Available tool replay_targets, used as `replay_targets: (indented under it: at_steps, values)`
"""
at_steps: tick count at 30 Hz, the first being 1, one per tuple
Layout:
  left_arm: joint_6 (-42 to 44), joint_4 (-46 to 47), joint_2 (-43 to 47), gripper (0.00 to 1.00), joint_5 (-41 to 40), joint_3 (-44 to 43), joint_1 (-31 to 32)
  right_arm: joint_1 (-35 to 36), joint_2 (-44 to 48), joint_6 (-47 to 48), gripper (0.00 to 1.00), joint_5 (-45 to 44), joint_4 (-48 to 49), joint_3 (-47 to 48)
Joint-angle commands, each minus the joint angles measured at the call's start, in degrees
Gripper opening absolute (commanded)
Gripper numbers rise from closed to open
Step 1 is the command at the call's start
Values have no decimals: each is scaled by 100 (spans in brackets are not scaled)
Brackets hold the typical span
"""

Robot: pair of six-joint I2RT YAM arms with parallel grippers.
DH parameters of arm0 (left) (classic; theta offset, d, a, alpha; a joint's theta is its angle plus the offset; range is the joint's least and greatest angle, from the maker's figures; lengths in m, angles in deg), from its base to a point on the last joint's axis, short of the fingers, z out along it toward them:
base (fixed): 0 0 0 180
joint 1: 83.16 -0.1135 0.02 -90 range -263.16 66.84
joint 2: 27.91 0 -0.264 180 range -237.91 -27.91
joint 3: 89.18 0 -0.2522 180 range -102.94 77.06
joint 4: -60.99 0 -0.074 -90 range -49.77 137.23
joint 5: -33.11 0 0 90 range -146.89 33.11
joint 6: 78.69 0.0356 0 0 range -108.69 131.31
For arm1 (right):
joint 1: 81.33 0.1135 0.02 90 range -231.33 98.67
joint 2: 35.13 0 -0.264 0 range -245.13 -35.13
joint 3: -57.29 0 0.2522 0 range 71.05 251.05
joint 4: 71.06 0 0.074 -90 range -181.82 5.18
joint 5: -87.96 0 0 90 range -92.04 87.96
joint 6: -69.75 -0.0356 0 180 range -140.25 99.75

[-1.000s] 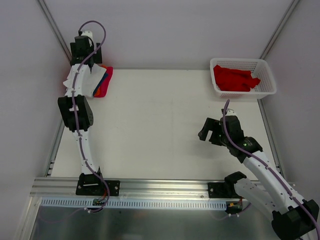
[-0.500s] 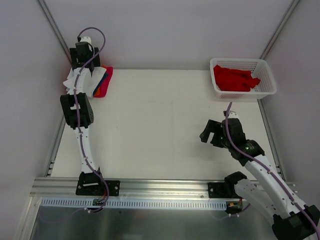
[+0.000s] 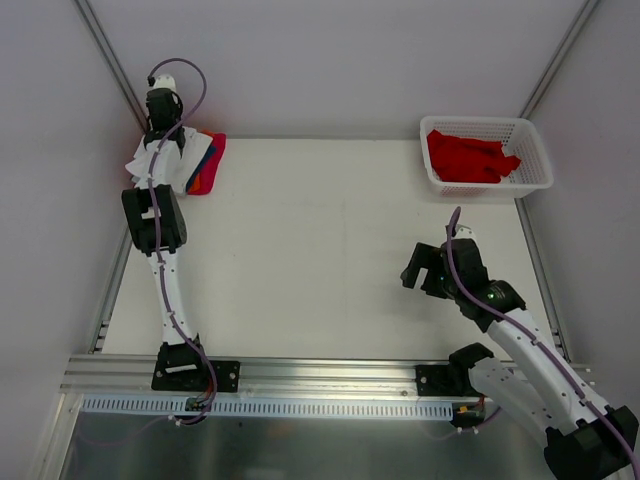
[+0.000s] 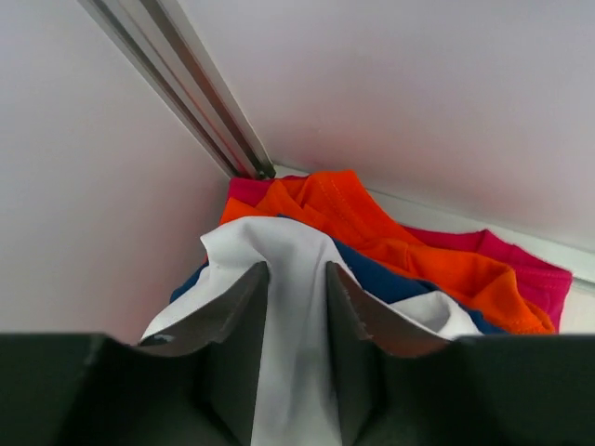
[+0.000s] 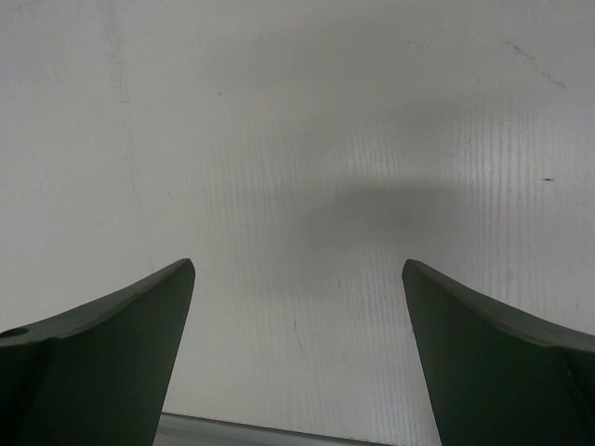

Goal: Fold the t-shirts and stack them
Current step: Neatly place the folded tshirt to the corner

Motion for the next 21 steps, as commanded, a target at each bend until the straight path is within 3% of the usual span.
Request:
replay_targets:
  at_steps: [1,3,6,9,12,13,14,21]
  values:
    - [-330,454,-56,26,17,-98,-149,-3,-94,-8,100,-75,103,13]
    - [-383,524,-100,14,0,-115,-167,-3,-129,-26,99,-58,173,-22]
    - [-287,620,-267,6,-18,-229,-176,-3,-217,-34,100,-67,235,-40]
    - [-217,752,-364,10,-9,-343,-193,-12,-270,-43,100,-58,270,-57]
    - [-172,911,-504,63,122,-423,-228,-3,-296,-78,100,-32,323,-75]
    - [-172,989,-531,93,157,-440,-263,-3,-314,-78,100,-31,340,-75]
    - [-164,1034,-566,99,166,-449,-272,-3,-331,-78,99,-31,367,-66]
    - [-111,1517,-926,99,158,-537,-386,5,-647,-52,99,-14,525,-57]
